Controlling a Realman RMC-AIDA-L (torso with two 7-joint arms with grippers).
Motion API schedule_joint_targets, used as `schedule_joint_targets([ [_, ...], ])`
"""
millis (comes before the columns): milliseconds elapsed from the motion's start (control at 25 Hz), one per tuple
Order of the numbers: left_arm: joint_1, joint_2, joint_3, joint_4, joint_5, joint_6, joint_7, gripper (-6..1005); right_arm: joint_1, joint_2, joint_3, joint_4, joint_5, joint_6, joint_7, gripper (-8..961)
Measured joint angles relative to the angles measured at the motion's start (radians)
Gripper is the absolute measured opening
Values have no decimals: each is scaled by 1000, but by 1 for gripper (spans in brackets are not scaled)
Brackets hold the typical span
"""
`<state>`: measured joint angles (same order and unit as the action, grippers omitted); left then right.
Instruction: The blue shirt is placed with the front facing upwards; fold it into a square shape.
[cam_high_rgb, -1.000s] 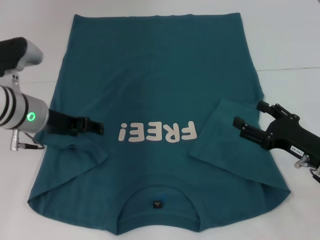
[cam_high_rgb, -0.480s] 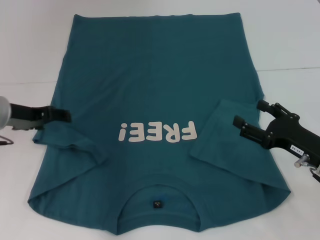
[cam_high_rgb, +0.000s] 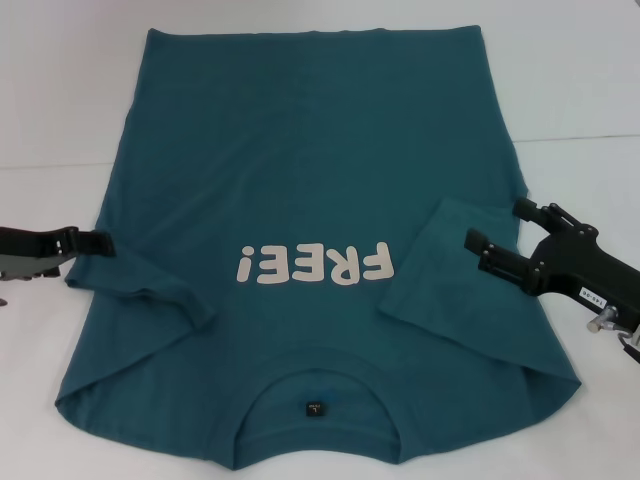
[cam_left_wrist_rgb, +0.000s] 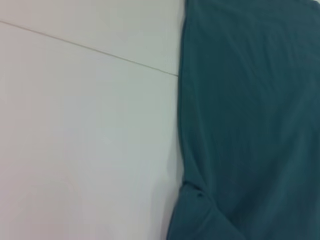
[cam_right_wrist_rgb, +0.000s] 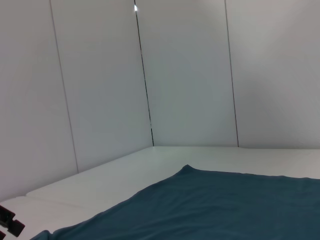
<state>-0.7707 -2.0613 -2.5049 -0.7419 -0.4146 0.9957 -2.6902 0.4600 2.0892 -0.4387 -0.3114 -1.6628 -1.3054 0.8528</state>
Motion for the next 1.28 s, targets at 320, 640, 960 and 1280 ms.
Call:
schedule_joint_targets([
  [320,1,0,0,47,7,-51,-3,839,-1,0,0,0,0,0,0,942],
  [640,-5,0,8,99,7,-96,-3,824,-1,0,0,1,0,2,0,942],
  [960,-13,-3,10,101,0,-115,-3,808,-1,0,0,2,0,4,0,942],
  [1280,-19,-5,12,123,6,-147,-2,793,-4,0,0,2,1,6,0,942],
])
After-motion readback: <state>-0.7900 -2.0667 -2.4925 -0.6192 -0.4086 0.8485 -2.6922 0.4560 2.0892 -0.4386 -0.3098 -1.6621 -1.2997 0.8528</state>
